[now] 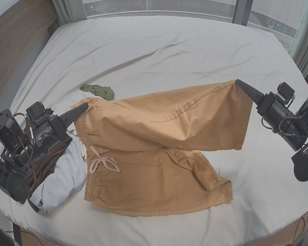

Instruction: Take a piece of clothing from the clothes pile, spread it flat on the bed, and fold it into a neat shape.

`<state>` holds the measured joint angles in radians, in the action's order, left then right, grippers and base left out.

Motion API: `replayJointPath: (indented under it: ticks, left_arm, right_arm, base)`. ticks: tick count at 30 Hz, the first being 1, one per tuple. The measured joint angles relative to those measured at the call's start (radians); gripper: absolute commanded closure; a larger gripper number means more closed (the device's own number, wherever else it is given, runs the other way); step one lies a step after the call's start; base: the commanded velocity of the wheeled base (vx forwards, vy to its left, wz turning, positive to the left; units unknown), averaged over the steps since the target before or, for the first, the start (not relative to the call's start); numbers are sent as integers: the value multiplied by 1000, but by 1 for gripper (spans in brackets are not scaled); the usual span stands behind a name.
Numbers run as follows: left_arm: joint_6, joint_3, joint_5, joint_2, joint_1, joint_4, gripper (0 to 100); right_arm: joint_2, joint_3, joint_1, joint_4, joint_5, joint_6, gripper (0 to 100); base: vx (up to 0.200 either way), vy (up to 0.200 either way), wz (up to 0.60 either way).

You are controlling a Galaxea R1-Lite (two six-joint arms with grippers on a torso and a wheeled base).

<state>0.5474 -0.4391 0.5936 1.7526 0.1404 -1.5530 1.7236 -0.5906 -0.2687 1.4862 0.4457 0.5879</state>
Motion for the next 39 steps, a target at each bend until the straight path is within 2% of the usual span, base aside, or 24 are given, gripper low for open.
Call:
replayJointPath:
  ticks: [17,23,39]
  left_arm:
    - [-31,9,1,2,-7,0,100]
    - [-80,11,1,10,-16,0,100]
    - [-84,8,14,22,-49,0,100]
  right_arm:
    - [-4,-22,62,-2,13,24,100]
    - [-4,-29,79,-2,20,25,100]
    - [-3,-34,108,-2,27,39,100]
  base:
    - [0,0,0]
    - [0,0,0]
    - [0,0,0]
